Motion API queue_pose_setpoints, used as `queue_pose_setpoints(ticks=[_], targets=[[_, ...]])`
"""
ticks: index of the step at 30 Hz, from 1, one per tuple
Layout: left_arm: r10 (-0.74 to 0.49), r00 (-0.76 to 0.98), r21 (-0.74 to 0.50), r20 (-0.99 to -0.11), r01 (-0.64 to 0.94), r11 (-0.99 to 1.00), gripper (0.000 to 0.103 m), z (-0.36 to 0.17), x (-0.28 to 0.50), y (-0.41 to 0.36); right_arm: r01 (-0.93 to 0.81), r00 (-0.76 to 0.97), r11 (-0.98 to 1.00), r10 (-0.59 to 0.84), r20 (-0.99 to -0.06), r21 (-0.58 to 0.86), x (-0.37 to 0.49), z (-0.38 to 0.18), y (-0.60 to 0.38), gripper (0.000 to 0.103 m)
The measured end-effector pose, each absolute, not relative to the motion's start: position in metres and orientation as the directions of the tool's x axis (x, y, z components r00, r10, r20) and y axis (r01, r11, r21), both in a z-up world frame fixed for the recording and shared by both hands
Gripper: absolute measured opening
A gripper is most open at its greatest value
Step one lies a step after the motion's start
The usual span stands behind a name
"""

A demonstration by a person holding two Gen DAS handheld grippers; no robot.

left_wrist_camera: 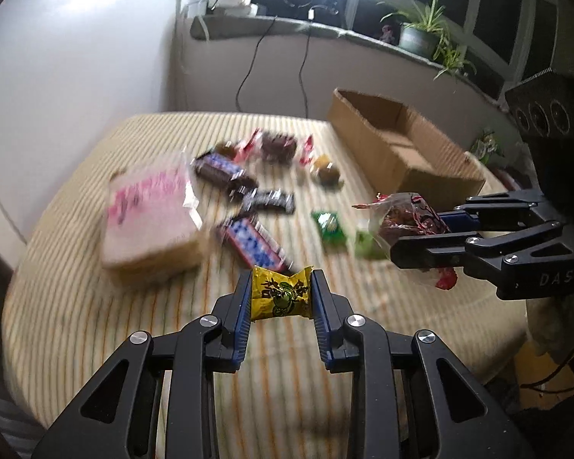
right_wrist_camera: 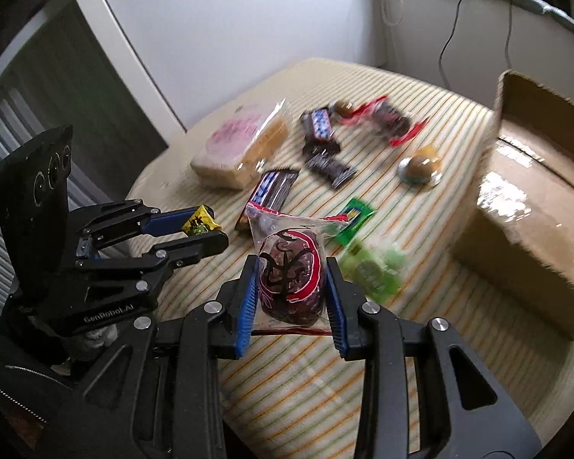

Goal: Organize snacks
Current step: 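Carry both candies into the cardboard box and open both tools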

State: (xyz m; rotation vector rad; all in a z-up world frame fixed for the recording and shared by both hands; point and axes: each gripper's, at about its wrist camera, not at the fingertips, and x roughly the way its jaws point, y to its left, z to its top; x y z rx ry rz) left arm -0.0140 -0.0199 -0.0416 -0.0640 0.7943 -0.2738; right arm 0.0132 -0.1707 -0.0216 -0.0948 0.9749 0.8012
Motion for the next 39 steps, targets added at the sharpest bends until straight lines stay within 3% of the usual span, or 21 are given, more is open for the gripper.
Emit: queue_pose_setpoints(ticks=[17, 39], targets=[[-0.411, 0.659, -0.136, -0.631, 0.427, 0.894, 0.027, -0.009, 0.074, -0.105, -0.440, 0.547, 0.877, 0.433, -0.716, 0.193, 0.064, 0.021, -0.274, 0.034], [-0.455, 0.592, -0.123, -0.665, 0.514, 0.849, 0.029, -0.013, 0.119, -0.180, -0.276, 0.582, 0.951, 0.284, -0.762, 0.143, 0.113, -0.006, -0.343, 0.034]])
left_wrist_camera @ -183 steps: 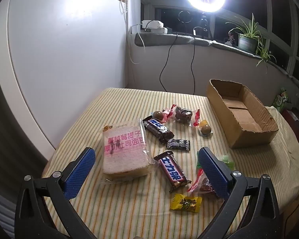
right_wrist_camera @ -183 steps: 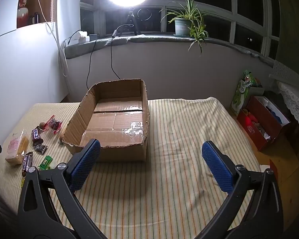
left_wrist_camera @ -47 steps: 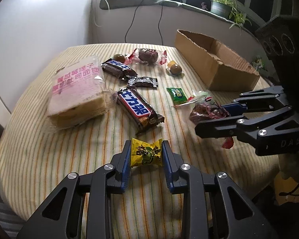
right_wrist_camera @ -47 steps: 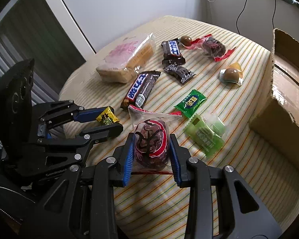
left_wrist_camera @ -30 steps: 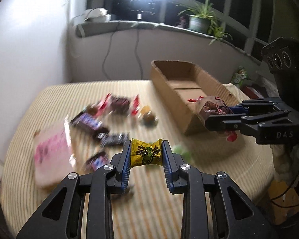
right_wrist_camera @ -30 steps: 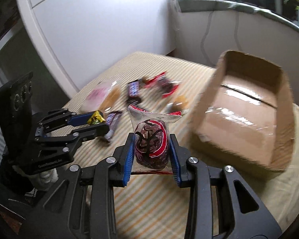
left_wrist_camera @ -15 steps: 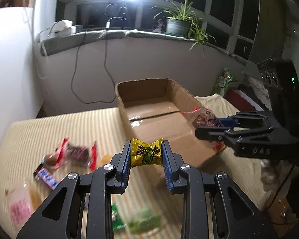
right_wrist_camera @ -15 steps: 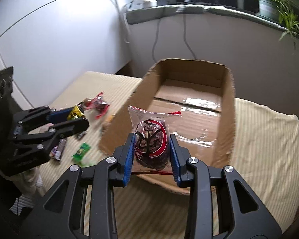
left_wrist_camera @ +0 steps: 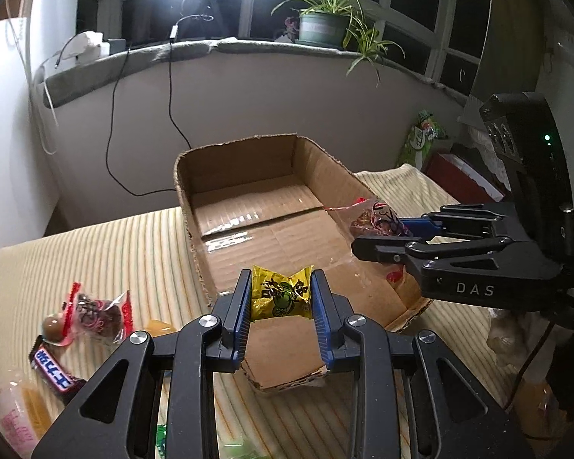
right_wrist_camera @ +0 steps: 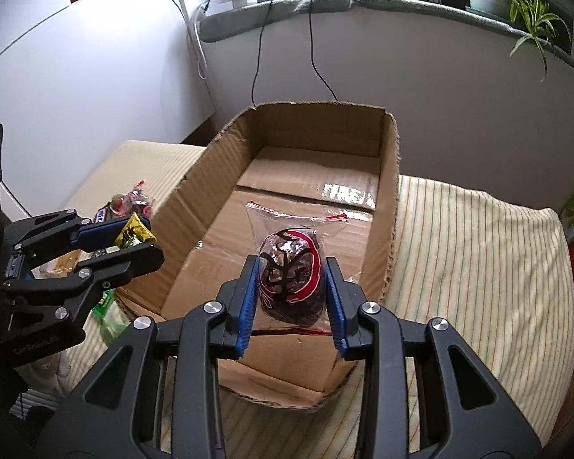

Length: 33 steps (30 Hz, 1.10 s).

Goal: Organize snacks
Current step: 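Carry both candies into the cardboard box and open both tools, then grasp the green candy with the right tool while the left tool grasps the Snickers bar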

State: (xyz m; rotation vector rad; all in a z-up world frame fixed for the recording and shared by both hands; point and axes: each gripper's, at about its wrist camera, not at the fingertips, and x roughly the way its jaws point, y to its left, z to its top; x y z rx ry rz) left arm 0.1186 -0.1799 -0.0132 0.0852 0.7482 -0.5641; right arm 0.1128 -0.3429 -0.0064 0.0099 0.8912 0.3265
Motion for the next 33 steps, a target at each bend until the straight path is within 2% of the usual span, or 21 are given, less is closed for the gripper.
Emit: queue_pose_setpoints(ticks=[5, 9, 11, 12, 13, 23, 33], targets=[[-0.453, 0.587, -0.114, -0.671, 0.522, 0.845, 0.029, -0.013, 0.121, -0.184, -0.268, 0.582, 0.953, 0.278, -0.764, 0.142, 0.113, -0.009, -0.345, 0.034], [-0.448, 0.590, -0.106, -0.671, 0.522, 0.846, 0.037, -0.013, 0.120, -0.185, -0.270, 0.586, 0.954, 0.270, -0.764, 0.130, 0.111, -0.008, -0.343, 0.035], [-0.446, 0.592, -0.102, -0.671, 0.522, 0.847, 0.042, -0.013, 0.120, -0.185, -0.267, 0.591, 0.956, 0.263, -0.763, 0.122, 0.110, -0.006, -0.342, 0.043], [-0.445, 0.593, -0.101, -0.671, 0.522, 0.847, 0.044, -0.013, 0.120, -0.184, -0.265, 0.594, 0.957, 0.260, -0.761, 0.120, 0.110, -0.005, -0.342, 0.053], [-0.446, 0.593, -0.101, -0.671, 0.523, 0.847, 0.046, -0.013, 0.120, -0.184, -0.264, 0.599, 0.957, 0.257, -0.758, 0.117, 0.110, -0.004, -0.342, 0.057], [-0.441, 0.619, -0.102, -0.650, 0.504, 0.858, 0.047, -0.004, 0.113, -0.172, -0.264, 0.614, 0.958, 0.256, -0.747, 0.111, 0.103, 0.007, -0.341, 0.058], [-0.383, 0.682, -0.091, -0.623, 0.424, 0.901, 0.047, 0.010, 0.089, -0.118, -0.339, 0.625, 0.934, 0.315, -0.714, 0.116, 0.075, 0.029, -0.316, 0.058]])
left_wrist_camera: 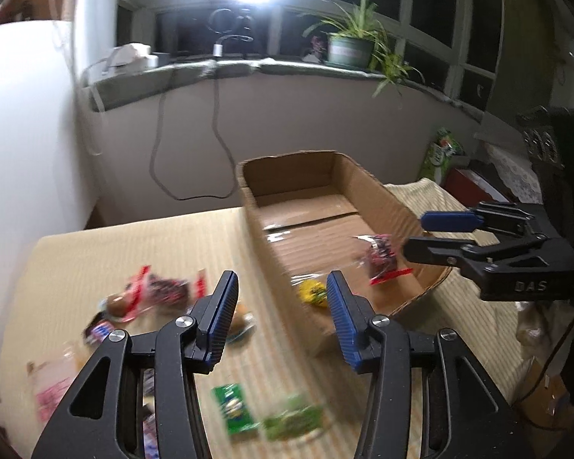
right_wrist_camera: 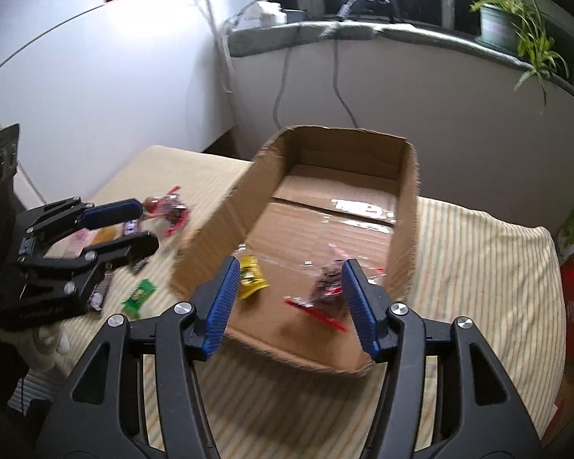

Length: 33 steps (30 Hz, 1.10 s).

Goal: Organize snacks
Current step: 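Grasp the green candy with the right tool while the left tool grasps the Snickers bar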

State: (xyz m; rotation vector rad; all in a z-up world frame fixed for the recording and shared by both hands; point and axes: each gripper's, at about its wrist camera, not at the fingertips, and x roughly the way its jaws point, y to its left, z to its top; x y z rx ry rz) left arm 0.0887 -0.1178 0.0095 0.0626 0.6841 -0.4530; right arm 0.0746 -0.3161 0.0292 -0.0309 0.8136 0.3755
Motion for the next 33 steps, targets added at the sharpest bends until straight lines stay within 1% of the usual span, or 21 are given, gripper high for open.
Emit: queue_pose_setpoints(ticks=[8, 11, 15, 23, 33], targets=[[-0.297, 0.739, -0.089, -0.605, 0.308, 0.947, 0.047, 0.016, 0.060, -0.059, -0.457, 0.582, 0.878, 0.413, -0.701, 0.139, 0.048, 0.034, -0.272, 0.058], [-0.274, 0.739, -0.100, -0.616, 0.272, 0.957, 0.047, 0.010, 0.048, -0.042, -0.507, 0.552, 0.850, 0.446, -0.705, 0.141, 0.039, 0.030, -0.252, 0.058], [-0.241, 0.720, -0.105, -0.651, 0.229, 0.968, 0.047, -0.007, 0.032, -0.026, -0.562, 0.501, 0.812, 0.483, -0.718, 0.155, 0.027, 0.017, -0.227, 0.058], [-0.254, 0.660, -0.180, -0.707, 0.180, 0.967, 0.047, -0.041, 0.016, -0.013, -0.616, 0.412, 0.774, 0.477, -0.776, 0.149, 0.018, -0.019, -0.198, 0.058], [-0.270, 0.624, -0.205, -0.733, 0.175, 0.963, 0.047, -0.056, 0.015, -0.016, -0.600, 0.363, 0.781, 0.460, -0.810, 0.175, 0.031, -0.048, -0.191, 0.058]])
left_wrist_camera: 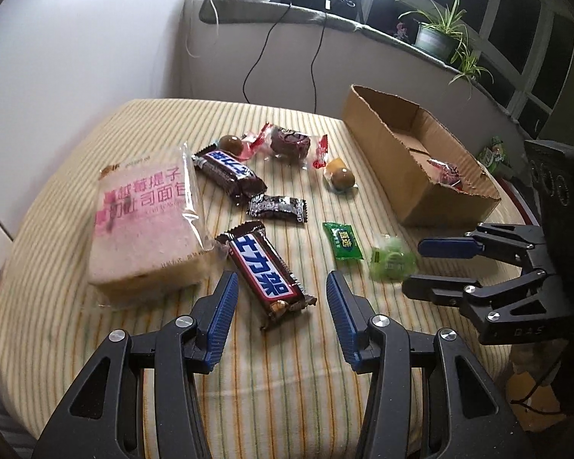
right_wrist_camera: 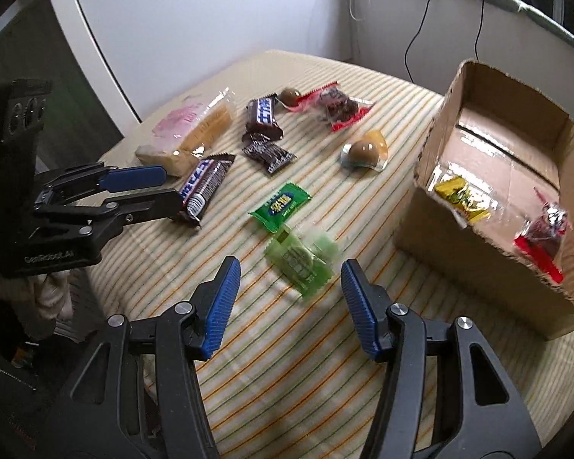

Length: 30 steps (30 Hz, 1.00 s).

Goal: Organize snacks
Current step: 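Grasp the green candy with the right tool while the left tool grasps the Snickers bar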

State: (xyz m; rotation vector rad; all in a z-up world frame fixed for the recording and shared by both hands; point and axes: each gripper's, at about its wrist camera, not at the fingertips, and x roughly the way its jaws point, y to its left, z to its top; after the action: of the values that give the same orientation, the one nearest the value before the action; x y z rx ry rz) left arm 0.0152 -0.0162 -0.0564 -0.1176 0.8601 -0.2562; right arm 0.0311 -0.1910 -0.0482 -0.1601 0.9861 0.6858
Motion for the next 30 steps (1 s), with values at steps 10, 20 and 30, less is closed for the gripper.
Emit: queue_pose_setpoints(ticks=[10, 20, 30], targets=[[-0.273, 0.604, -0.224, -0.749, 0.157, 0.962, 0.047, -0.064, 0.023, -0.013, -0.613, 0.321, 0.765, 0.471, -0.822, 0.199, 0.037, -0.059, -0.182, 0.050], [-0.268, 0.587, -0.225, -0.764, 0.146, 0.963, 0.060, -0.072, 0.034, -0.015, -0.657, 0.303, 0.734, 0.467, -0.831, 0.173, 0.030, -0.059, -0.167, 0.046], [-0.230, 0.587, -0.188, -0.776, 0.133, 0.973, 0.045, -0.081, 0.045, -0.020, -0.673, 0.339, 0.733, 0.421, -0.841, 0.095, 0.032, -0.062, -0.155, 0.026]])
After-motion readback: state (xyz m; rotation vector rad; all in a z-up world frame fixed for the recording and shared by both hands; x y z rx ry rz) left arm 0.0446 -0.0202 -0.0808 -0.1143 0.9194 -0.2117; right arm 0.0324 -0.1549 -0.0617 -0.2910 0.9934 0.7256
